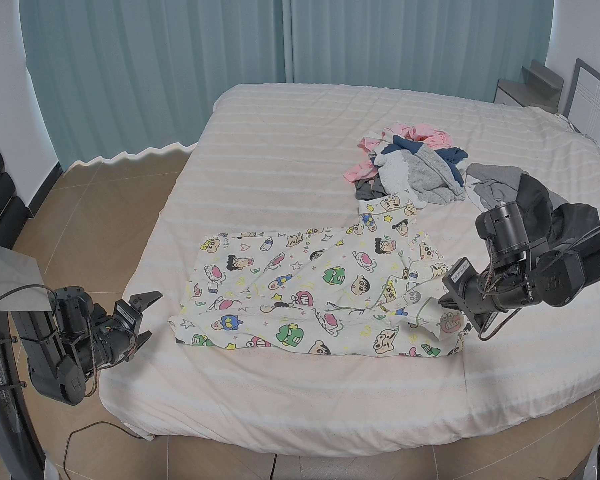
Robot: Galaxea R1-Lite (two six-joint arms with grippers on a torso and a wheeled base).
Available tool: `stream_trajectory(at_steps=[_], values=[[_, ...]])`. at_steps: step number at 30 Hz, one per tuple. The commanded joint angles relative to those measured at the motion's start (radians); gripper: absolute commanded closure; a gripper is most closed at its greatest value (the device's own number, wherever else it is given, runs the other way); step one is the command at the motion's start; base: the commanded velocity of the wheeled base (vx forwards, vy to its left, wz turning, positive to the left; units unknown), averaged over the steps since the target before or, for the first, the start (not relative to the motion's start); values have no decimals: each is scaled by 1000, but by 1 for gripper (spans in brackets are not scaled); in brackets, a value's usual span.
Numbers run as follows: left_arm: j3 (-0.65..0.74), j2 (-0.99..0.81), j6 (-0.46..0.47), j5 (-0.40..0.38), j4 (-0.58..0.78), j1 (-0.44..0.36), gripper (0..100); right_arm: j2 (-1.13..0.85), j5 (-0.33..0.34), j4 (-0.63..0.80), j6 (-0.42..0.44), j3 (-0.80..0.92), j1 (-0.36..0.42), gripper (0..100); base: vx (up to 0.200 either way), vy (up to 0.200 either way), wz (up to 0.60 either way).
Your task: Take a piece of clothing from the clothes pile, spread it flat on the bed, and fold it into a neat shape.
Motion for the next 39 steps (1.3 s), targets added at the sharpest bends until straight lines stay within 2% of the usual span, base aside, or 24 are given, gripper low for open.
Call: stream_trajectory(at_steps=[1,8,15,27,28,36,39], values=[[2,3,10,0,-1,1,0,-4,2,25,0,-6,4,100,0,0,0],[6,8,17,0,-1,-1,0,8,7,57,3,-8,17,100,0,0,0],[8,9,17,0,-1,-1,0,129,7,46,52,-12,17,100,0,0,0],[8,25,36,1,-1,-1,0,212,8,26,58,-46,18,100,0,0,0],[8,29,49,1,-1,-1,0,218,8,8,58,-45,18,0,0,0,0],[9,37,61,21,-1,-5,0,204,4,-20,60,-28,24,0,0,0,0],[9,37,61,21,-1,-7,0,138,10,-23,58,5,12,0,0,0,0]])
